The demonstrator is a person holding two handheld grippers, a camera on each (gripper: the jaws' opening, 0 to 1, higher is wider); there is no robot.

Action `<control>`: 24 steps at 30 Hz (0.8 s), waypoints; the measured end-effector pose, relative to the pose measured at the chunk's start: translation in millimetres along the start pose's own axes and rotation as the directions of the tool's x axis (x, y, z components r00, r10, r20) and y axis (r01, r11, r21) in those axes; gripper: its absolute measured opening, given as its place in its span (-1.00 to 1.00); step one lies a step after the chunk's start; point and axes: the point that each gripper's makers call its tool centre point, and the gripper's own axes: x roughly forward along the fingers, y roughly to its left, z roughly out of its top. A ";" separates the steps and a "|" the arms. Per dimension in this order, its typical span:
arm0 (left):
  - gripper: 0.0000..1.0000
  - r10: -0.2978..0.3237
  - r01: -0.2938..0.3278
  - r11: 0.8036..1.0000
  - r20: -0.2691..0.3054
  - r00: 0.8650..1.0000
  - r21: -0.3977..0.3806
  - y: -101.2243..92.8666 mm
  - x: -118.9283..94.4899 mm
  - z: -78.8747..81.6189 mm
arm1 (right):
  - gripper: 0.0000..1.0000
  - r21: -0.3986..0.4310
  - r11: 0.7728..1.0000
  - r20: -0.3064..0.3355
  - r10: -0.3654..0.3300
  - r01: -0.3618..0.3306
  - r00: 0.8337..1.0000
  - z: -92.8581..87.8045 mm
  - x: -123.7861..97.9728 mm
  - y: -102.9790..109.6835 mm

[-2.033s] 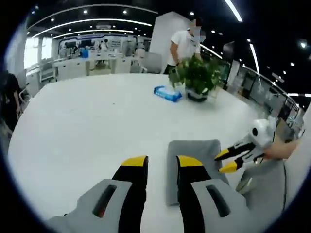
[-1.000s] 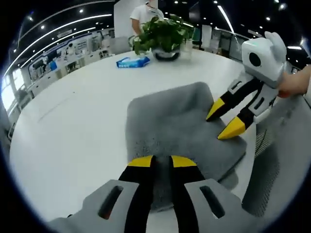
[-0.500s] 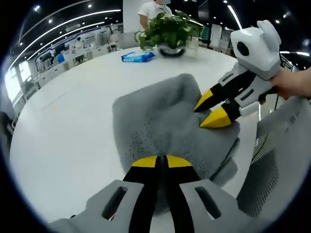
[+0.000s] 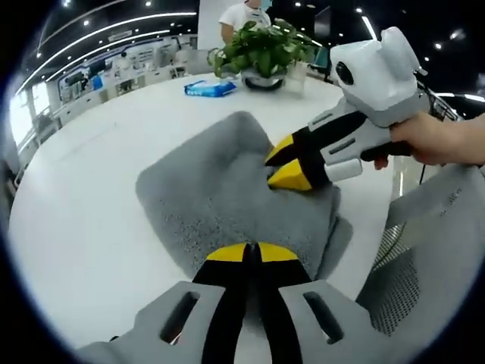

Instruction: Open the folded towel by lifting each exposed corner and separating the folded layers until the towel lies flat within the target outline without major curled edges

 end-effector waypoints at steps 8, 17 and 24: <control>-0.91 0.088 -0.054 0.984 0.202 0.975 -0.169 33.8 -21.4 40.9 | -0.54 0.397 0.917 0.255 -0.151 0.039 0.955 39.6 -26.4 -49.9; -0.92 0.026 -0.014 0.993 0.097 0.995 -0.118 19.7 -9.6 21.0 | -0.80 0.529 0.843 0.220 -0.026 -0.097 0.975 30.4 15.4 -65.9; -0.92 0.032 -0.015 0.989 0.116 0.993 -0.144 24.5 -13.0 25.8 | -0.94 0.361 0.933 0.212 -0.080 -0.002 0.974 38.7 7.3 -59.8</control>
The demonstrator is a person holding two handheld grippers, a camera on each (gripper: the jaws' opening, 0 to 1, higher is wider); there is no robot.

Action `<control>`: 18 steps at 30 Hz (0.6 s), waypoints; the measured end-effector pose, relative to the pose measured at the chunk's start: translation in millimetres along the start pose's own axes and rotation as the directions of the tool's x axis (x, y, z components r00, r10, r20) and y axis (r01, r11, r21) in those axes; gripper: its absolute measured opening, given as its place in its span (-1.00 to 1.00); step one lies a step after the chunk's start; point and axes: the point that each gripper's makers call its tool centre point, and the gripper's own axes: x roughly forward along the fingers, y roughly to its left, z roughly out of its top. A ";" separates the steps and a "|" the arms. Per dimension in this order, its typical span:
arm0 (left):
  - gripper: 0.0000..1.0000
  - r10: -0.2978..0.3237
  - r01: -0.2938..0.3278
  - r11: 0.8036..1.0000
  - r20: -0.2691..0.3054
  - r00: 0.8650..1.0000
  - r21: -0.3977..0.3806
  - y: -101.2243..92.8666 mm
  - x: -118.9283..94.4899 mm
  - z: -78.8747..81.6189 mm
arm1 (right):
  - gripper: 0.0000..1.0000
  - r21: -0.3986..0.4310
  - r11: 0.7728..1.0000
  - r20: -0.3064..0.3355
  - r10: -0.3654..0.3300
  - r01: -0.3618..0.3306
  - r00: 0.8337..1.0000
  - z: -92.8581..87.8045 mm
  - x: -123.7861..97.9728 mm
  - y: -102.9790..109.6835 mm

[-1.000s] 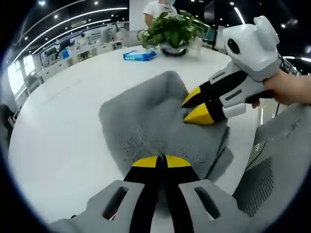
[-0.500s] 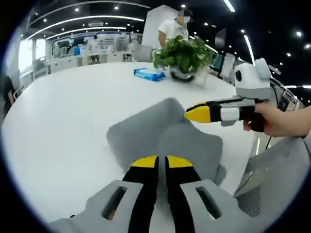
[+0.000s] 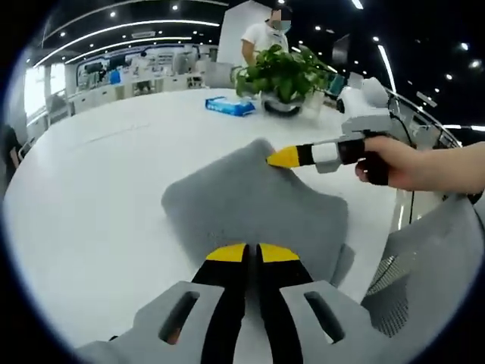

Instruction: Open the folded towel by lifting each exposed corner and separating the folded layers until the towel lies flat within the target outline without major curled edges

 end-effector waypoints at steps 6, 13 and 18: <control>-0.88 -0.026 0.044 0.992 0.150 0.988 -0.121 -1.7 -8.0 35.6 | -0.96 -0.635 0.770 0.033 -0.063 0.069 0.997 21.2 -13.0 39.2; -0.83 -0.009 0.079 0.964 0.264 0.965 -0.256 3.5 -15.7 83.5 | -0.96 -0.912 0.404 0.087 0.014 0.074 0.996 33.9 -20.9 92.5; -0.52 -0.023 0.107 0.942 0.257 0.966 -0.317 2.7 -17.6 87.5 | -0.96 -0.956 0.285 0.075 0.033 0.063 0.997 31.6 -25.1 103.0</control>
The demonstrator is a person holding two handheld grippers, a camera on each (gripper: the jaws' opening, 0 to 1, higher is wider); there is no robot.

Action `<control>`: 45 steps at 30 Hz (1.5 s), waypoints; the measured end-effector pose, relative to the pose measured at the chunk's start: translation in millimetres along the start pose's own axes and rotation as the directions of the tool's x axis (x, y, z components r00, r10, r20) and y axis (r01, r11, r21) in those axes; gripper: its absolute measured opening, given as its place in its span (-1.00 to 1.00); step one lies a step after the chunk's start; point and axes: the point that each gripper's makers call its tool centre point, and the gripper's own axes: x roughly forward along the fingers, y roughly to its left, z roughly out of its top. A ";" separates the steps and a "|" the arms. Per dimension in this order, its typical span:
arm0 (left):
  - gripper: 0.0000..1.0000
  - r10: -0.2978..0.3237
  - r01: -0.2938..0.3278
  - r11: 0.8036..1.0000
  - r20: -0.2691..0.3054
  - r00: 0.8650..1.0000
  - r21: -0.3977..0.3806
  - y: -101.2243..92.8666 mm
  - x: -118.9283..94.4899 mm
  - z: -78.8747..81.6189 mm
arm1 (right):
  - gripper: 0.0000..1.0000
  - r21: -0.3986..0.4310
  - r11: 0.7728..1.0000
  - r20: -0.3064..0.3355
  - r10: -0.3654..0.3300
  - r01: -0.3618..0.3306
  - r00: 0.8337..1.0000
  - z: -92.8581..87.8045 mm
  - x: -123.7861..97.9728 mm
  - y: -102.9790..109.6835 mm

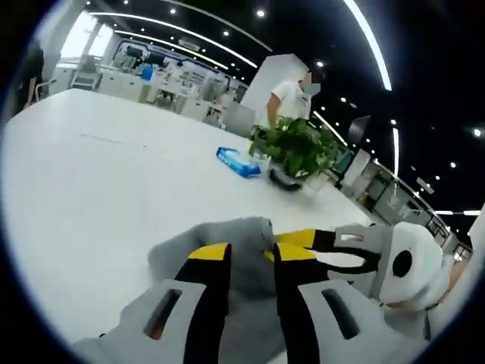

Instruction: Open the folded towel by lifting each exposed corner and separating the folded layers until the towel lies flat within the target outline without major curled edges

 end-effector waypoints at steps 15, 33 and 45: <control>-0.61 -0.001 -0.003 0.996 -0.053 0.999 -0.089 -4.0 1.1 -4.2 | -0.96 -0.166 0.986 0.044 0.023 -0.015 0.999 18.2 -3.1 9.5; -0.90 0.074 -0.083 0.980 -0.055 0.996 -0.180 24.3 -21.2 2.3 | -1.00 0.700 0.714 0.088 -0.075 -0.008 0.993 -34.3 -35.3 -25.1; -0.90 0.095 -0.102 0.986 -0.063 0.993 -0.131 26.1 -32.3 4.0 | -1.00 0.723 0.643 -0.036 0.399 -0.252 0.916 -57.1 2.5 95.3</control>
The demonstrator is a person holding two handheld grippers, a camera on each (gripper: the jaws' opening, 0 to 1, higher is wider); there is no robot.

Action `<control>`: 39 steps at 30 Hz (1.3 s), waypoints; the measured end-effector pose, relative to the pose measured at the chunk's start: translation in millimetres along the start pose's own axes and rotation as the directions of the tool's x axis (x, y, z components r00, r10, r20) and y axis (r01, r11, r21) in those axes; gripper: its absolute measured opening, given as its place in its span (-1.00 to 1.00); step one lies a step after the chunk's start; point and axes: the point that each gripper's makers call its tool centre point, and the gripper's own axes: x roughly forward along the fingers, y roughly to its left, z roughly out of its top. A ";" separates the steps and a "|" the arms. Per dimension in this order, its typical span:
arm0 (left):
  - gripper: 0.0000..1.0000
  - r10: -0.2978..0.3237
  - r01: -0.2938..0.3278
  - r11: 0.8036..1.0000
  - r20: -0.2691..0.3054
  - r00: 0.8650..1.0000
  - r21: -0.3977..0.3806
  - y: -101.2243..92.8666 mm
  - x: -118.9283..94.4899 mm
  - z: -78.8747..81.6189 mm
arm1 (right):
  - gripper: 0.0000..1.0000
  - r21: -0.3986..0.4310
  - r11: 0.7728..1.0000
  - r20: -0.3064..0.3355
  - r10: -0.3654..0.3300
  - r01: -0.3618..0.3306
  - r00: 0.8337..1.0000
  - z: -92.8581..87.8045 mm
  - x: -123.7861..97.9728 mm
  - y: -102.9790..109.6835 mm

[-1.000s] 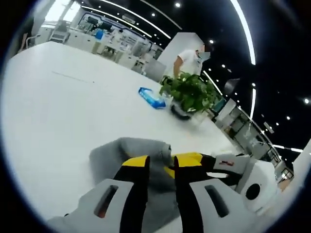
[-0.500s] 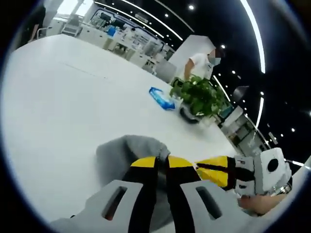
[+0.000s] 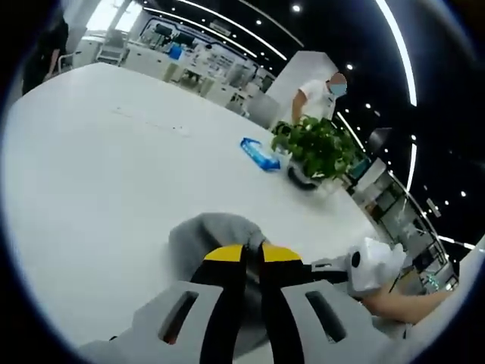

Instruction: Open the folded towel by lifting each exposed corner and separating the folded layers until the towel lies flat within the target outline without major curled edges

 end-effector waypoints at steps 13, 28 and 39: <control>-0.90 0.023 -0.023 1.000 0.039 0.999 -0.018 11.1 -14.9 15.3 | -1.00 0.032 0.999 0.019 -0.018 0.017 1.000 -5.2 -3.9 -9.5; -0.90 0.106 -0.106 0.994 0.052 0.993 0.009 50.7 -39.6 36.6 | -1.00 0.101 0.990 -0.027 -0.101 0.103 0.995 -27.5 -25.3 -39.8; -0.92 0.135 -0.137 0.990 0.048 0.990 0.033 60.1 -47.9 42.1 | -1.00 0.138 0.974 -0.055 -0.174 0.180 0.983 -40.2 -37.3 -62.5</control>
